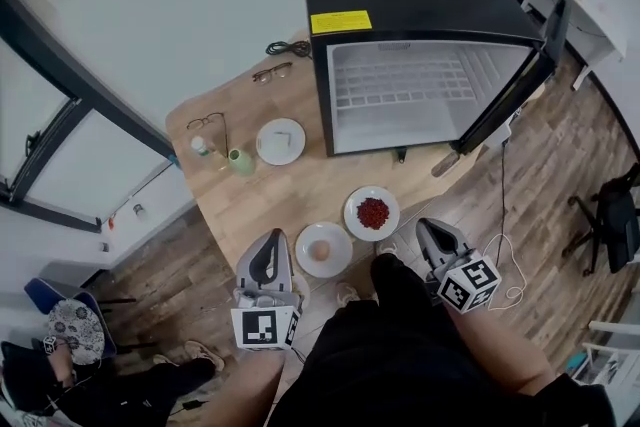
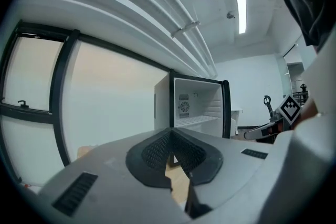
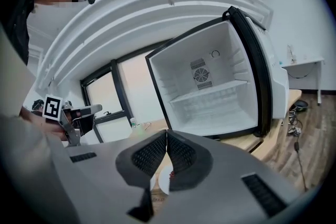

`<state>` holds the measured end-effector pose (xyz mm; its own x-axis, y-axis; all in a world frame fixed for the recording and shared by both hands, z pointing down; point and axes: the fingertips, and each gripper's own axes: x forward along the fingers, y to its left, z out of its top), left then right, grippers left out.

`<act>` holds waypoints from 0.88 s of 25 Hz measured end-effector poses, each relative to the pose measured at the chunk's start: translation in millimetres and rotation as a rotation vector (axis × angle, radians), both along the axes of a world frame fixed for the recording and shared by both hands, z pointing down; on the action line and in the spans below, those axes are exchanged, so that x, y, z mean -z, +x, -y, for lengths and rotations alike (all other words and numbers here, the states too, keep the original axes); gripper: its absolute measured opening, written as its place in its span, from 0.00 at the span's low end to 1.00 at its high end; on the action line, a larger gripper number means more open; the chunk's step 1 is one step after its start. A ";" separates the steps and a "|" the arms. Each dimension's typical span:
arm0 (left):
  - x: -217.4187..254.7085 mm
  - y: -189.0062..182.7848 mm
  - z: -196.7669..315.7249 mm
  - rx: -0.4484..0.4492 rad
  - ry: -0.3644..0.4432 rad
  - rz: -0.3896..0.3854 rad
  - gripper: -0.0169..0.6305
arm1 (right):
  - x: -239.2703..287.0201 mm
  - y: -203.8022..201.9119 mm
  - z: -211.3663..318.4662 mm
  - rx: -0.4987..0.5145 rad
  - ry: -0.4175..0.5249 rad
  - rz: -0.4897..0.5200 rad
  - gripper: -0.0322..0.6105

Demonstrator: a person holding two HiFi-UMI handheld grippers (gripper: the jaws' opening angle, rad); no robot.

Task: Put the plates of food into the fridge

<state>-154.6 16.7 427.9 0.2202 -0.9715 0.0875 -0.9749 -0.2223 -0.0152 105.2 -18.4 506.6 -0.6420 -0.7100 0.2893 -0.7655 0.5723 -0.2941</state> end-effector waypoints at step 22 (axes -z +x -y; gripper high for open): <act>-69.2 41.8 43.5 -0.075 -0.132 0.078 0.03 | -159.2 9.1 13.2 -0.113 -0.341 0.188 0.18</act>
<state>-112.9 -26.8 497.1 0.2794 -0.9315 0.2330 -0.9525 -0.2995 -0.0555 114.3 -31.6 665.7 -0.6299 -0.6624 0.4055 -0.7326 0.3334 -0.5934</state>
